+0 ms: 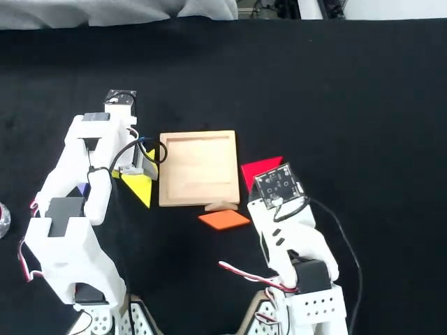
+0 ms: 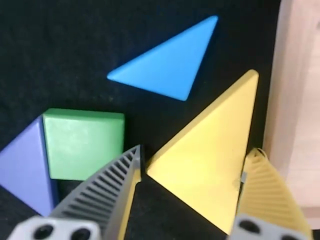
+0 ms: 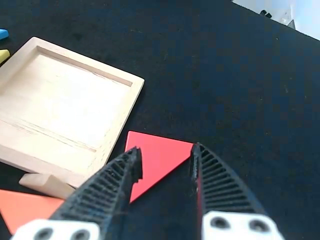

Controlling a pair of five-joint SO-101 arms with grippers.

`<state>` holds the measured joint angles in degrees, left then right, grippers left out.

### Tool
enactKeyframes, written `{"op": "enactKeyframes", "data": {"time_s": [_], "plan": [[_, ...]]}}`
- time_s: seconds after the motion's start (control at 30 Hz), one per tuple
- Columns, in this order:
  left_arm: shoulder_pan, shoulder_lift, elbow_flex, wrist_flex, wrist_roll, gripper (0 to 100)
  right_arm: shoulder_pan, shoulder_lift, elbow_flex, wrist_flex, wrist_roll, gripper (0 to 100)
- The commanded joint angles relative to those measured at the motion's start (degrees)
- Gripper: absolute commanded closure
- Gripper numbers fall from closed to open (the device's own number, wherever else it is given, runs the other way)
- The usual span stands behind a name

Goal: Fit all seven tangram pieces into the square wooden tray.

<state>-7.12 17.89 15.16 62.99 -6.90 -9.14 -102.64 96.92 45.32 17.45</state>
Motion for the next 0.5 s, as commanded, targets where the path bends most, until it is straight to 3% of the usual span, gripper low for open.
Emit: {"op": "enactKeyframes", "data": {"time_s": [0.0,0.47], "plan": [[-0.75,-0.18,-1.89,0.79,-0.79,68,0.62,6.64,0.22,-0.53,-0.53,82.8],[-0.84,9.58,-11.82,7.03,-0.26,79,0.62,6.64,0.22,-0.53,-0.53,82.8]]}}
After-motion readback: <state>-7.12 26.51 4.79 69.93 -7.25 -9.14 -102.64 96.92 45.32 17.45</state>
